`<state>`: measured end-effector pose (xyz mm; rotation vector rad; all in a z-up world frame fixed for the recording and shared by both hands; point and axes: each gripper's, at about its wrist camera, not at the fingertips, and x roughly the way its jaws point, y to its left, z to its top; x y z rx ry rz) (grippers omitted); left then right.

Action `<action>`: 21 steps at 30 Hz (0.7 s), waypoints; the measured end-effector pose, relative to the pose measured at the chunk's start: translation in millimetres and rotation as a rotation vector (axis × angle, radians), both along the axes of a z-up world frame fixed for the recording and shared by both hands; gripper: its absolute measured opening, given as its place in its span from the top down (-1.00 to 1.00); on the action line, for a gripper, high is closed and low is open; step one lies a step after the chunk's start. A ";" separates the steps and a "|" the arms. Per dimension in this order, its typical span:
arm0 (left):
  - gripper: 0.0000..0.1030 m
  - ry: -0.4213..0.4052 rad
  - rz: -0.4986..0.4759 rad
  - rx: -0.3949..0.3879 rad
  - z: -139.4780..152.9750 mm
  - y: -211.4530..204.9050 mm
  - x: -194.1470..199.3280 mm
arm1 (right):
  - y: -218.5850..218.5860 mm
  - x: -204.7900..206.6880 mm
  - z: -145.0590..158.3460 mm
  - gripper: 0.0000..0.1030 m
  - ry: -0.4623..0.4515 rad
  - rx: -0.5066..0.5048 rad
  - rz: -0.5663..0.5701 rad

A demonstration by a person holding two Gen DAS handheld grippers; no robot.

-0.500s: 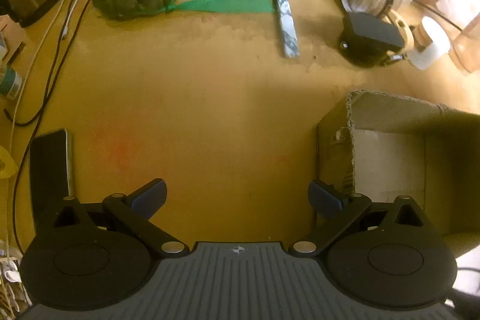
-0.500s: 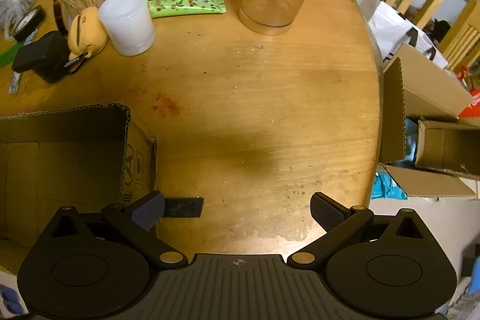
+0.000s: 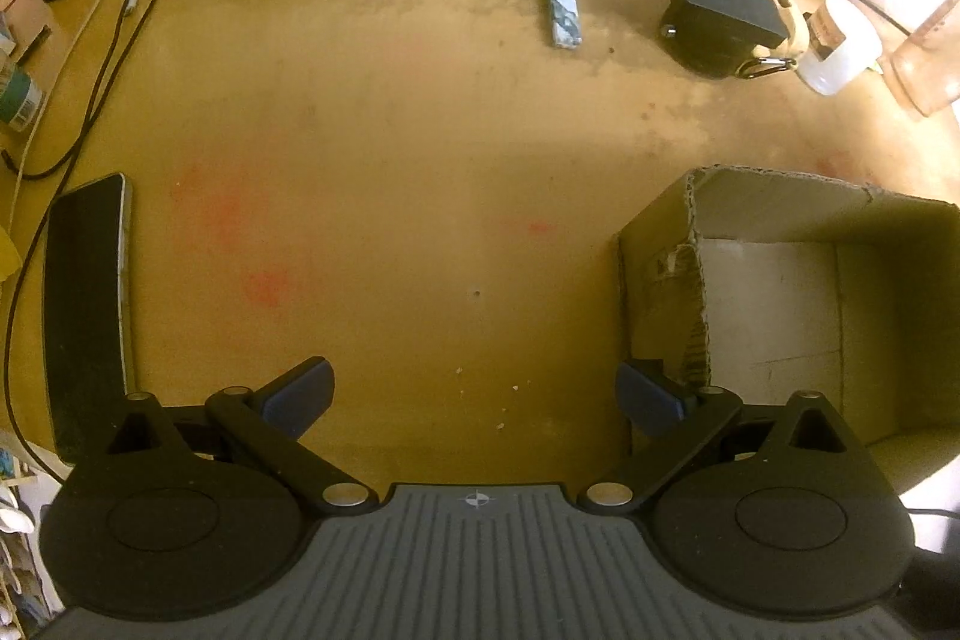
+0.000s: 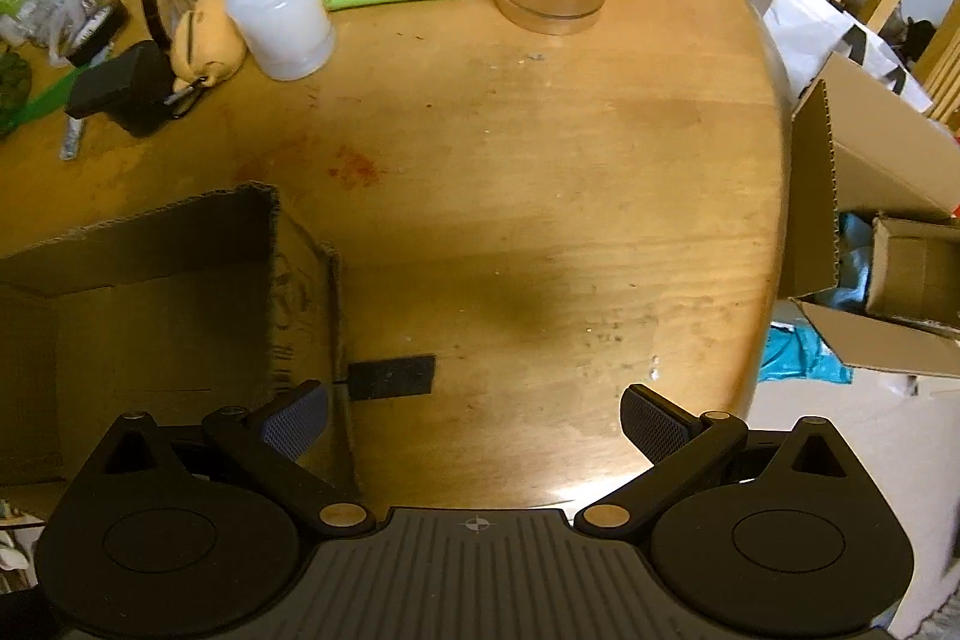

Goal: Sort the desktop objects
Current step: 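Move the left gripper toward the black electrical tape roll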

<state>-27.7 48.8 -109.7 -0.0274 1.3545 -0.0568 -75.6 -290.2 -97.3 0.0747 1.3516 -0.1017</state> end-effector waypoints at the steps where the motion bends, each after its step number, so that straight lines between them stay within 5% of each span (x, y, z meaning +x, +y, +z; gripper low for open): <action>1: -0.99 -0.007 0.001 -0.002 1.6 0.9 0.2 | 0.5 0.0 1.1 -1.00 -0.004 -0.011 0.005; 10: -0.99 -0.129 0.056 -0.025 37.8 16.7 10.2 | -16.0 -1.9 26.3 -1.00 -0.104 0.012 -0.010; 21: -0.99 -0.333 -0.005 -0.063 63.9 -0.9 34.9 | -4.4 9.0 65.6 -1.00 -0.232 0.211 0.061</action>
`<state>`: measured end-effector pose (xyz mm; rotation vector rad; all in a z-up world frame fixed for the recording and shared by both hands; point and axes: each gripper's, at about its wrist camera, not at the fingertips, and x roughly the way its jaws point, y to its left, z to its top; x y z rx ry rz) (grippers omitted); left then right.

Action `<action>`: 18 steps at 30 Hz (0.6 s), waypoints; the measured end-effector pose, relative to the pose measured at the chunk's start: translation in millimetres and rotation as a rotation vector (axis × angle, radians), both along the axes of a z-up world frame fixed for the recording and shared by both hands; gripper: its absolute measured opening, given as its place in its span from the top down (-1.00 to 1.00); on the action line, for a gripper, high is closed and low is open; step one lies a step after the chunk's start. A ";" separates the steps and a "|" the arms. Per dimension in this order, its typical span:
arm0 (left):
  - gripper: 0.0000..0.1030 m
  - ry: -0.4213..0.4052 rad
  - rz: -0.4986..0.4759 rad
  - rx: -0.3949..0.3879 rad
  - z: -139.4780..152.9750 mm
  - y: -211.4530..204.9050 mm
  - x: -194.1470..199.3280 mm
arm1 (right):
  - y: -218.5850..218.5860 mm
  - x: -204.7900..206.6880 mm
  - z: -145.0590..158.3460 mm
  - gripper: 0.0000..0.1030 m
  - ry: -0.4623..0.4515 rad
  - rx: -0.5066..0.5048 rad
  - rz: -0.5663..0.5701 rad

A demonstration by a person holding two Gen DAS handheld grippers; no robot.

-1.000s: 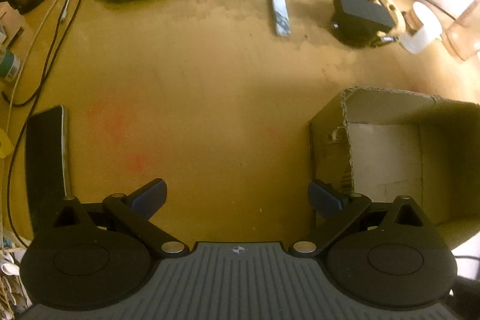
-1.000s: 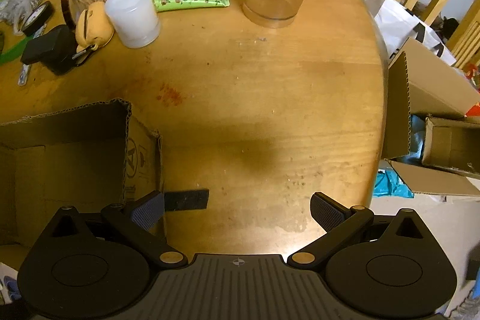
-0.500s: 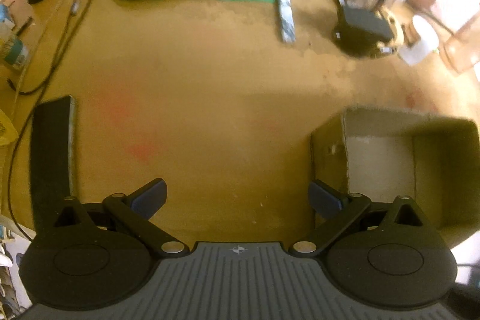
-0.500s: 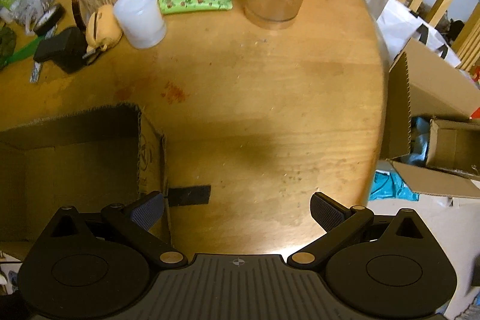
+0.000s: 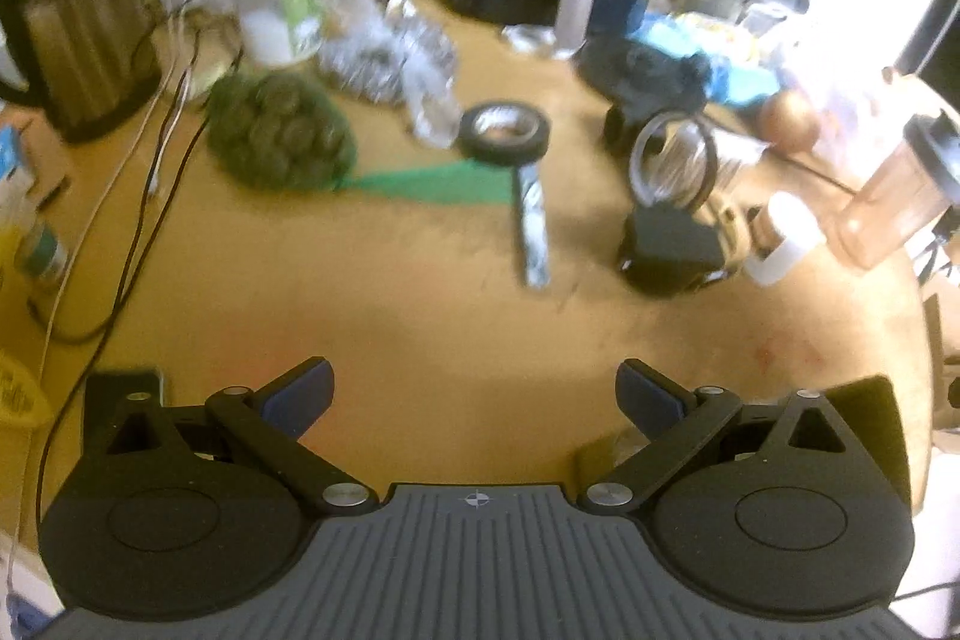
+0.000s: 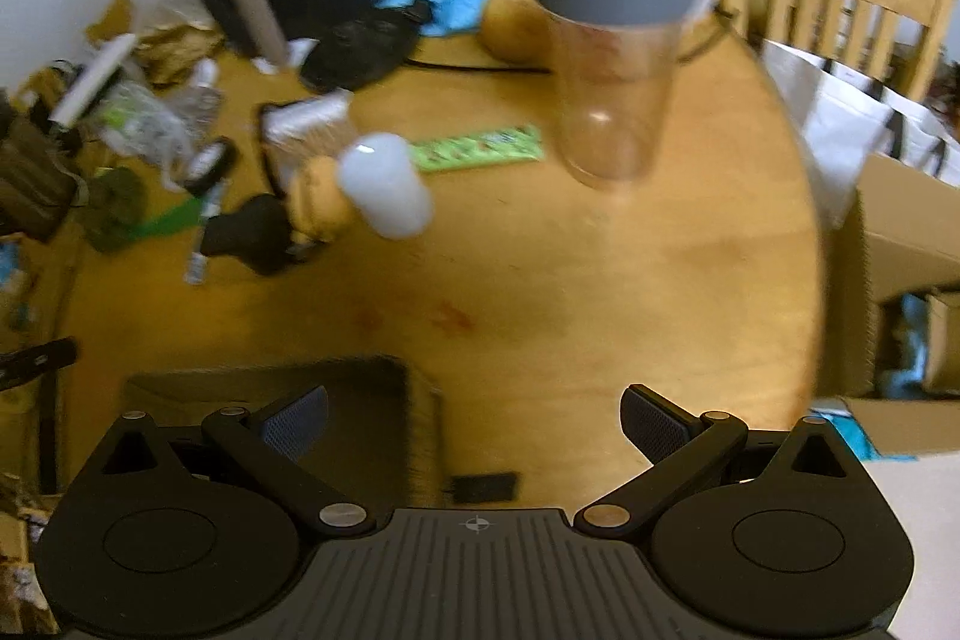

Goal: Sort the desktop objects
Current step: 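Move the left gripper toward the black electrical tape roll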

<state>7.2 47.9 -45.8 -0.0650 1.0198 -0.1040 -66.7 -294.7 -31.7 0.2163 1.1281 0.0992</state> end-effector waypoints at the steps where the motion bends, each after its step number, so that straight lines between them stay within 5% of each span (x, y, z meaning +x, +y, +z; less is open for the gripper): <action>1: -0.99 -0.012 -0.010 -0.004 0.8 -2.1 2.4 | 3.8 1.2 1.8 -1.00 -0.004 0.006 0.014; 18: -0.99 -0.171 -0.130 0.008 -4.9 -18.6 70.6 | 38.3 -2.6 11.6 -1.00 -0.158 -0.128 0.120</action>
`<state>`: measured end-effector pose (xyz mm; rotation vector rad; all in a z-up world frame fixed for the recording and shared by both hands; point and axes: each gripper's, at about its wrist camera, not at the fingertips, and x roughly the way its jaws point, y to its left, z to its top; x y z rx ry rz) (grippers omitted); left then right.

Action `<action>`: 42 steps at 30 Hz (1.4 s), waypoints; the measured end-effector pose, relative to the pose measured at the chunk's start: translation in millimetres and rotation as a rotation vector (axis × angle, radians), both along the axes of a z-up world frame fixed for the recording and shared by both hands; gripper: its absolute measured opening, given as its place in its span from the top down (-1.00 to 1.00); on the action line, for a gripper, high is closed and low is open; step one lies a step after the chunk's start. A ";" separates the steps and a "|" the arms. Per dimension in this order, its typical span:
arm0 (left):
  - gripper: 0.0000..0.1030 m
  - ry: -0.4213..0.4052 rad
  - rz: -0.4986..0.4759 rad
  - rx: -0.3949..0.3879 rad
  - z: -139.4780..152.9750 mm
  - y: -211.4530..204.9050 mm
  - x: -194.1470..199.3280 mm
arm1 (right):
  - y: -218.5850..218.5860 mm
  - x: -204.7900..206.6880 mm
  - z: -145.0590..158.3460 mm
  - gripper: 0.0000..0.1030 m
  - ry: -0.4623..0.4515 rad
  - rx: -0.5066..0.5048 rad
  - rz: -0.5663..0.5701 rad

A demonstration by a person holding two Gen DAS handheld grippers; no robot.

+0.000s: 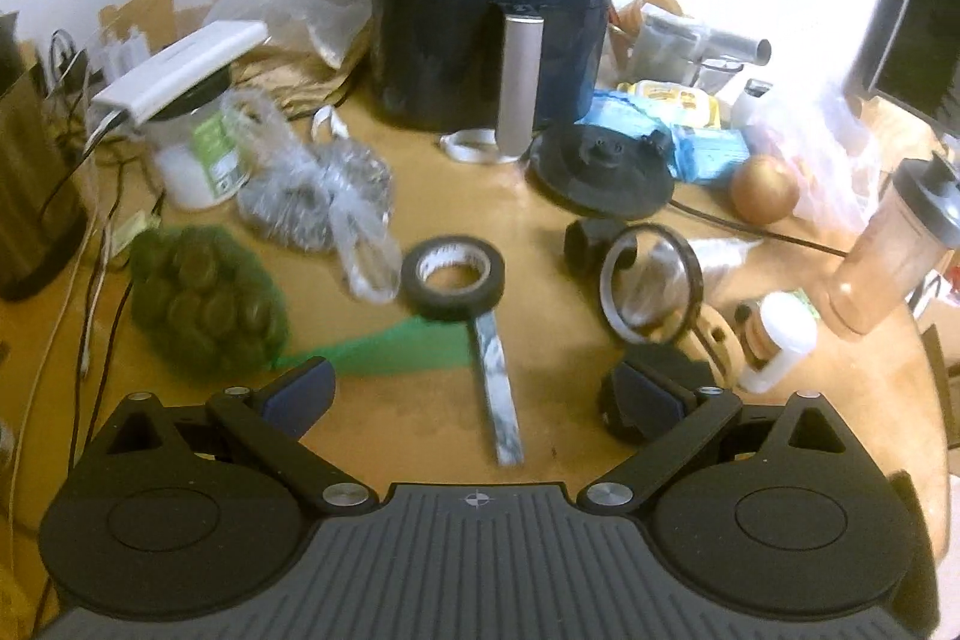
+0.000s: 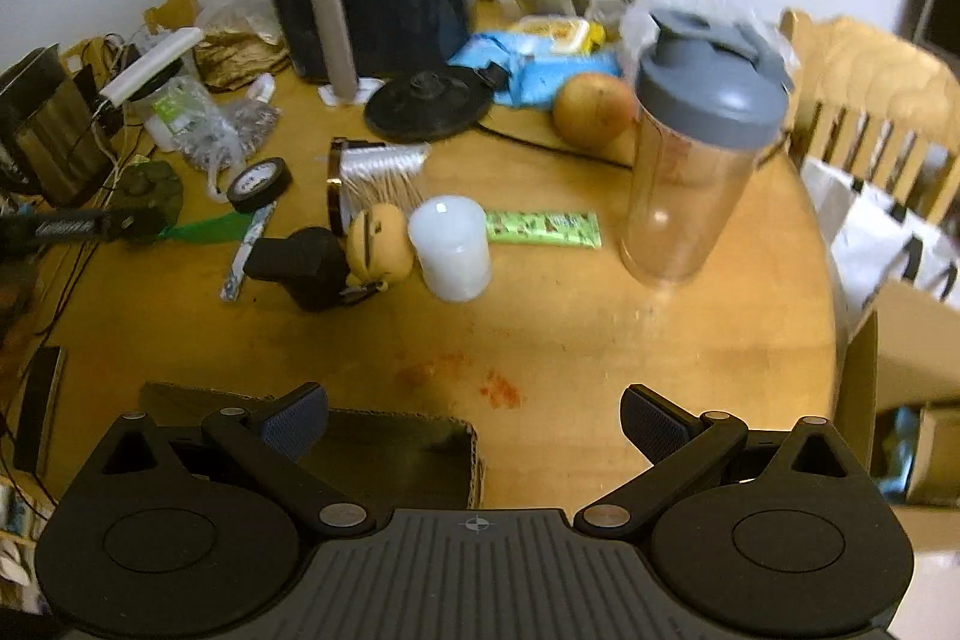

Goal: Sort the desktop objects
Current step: 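Move the left gripper toward the black electrical tape roll, then close the left gripper on the rim of the black tape roll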

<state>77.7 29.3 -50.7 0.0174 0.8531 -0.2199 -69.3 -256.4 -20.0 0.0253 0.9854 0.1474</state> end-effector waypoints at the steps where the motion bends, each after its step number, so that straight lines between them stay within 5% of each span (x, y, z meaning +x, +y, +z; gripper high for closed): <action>1: -0.99 -0.007 -0.010 0.002 -1.0 -1.2 4.5 | 1.1 0.1 -0.2 -1.00 0.002 0.000 0.011; 6: -0.97 -0.048 -0.059 0.015 -8.5 -8.8 26.2 | 3.9 0.0 0.5 -1.00 0.034 0.045 0.019; 9: -0.61 -0.048 -0.093 0.027 -18.0 -14.0 40.6 | 2.4 -1.1 0.2 -1.00 0.053 0.080 0.003; 19: -0.54 -0.015 -0.154 0.054 -48.9 -26.0 79.4 | -2.3 -10.4 -3.8 -1.00 0.084 0.119 -0.076; 32: -0.18 0.050 -0.195 0.088 -73.9 -32.6 112.1 | -11.3 -27.9 -3.9 -1.00 0.088 0.118 -0.112; 42: 0.49 0.148 -0.204 0.070 -87.9 -32.8 132.3 | -21.6 -32.7 -4.5 -1.00 0.090 0.176 -0.135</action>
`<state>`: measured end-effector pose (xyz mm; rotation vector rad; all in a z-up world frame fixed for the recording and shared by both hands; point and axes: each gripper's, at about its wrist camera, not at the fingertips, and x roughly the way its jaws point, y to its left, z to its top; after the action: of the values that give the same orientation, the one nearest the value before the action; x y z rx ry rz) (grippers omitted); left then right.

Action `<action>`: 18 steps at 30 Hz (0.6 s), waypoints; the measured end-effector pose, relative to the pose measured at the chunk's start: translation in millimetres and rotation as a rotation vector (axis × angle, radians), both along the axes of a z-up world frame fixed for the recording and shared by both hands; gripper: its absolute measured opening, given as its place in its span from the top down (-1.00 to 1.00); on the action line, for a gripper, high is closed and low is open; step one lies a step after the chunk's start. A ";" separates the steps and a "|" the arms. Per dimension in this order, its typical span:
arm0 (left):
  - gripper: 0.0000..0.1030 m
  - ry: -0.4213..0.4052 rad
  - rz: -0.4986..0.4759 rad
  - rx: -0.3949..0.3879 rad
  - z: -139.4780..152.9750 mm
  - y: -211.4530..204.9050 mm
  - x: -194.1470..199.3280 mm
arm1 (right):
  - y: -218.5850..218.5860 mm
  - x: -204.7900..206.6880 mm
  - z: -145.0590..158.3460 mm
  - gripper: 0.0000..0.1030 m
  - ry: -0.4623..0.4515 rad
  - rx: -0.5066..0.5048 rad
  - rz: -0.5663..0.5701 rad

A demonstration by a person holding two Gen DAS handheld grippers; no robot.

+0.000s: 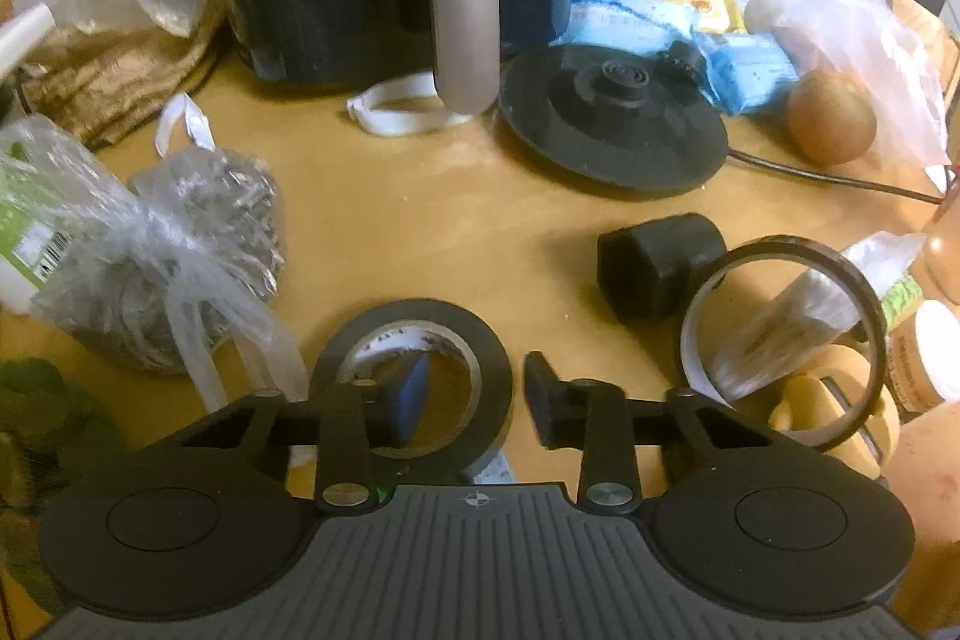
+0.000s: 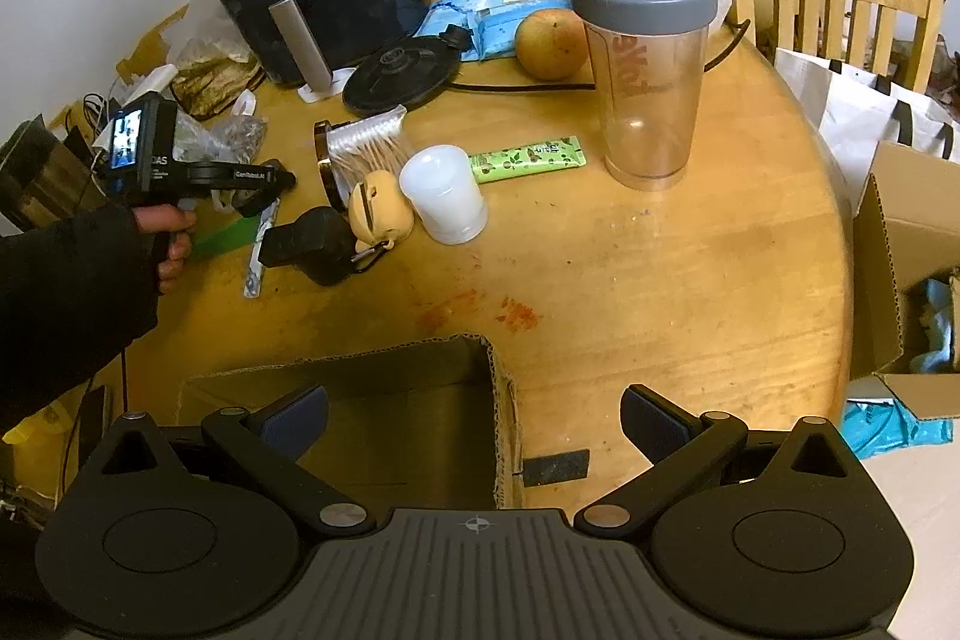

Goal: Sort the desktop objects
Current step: 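Close the left gripper on the rim of the black tape roll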

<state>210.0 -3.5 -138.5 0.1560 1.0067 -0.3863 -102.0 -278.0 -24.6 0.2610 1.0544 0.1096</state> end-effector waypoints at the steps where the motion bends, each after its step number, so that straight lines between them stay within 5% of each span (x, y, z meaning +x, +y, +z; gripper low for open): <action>1: 0.61 0.007 -0.002 -0.007 -0.7 0.3 0.4 | 0.1 0.1 0.0 -1.00 0.000 -0.001 0.001; 18: 0.63 -0.060 -0.001 -0.050 24.5 -4.5 -18.3 | -4.7 1.6 0.1 -1.00 -0.007 0.027 0.020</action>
<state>191.7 -8.0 -114.0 0.1221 0.9373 -0.4049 -100.5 -282.7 -24.5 0.2746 1.0492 0.1422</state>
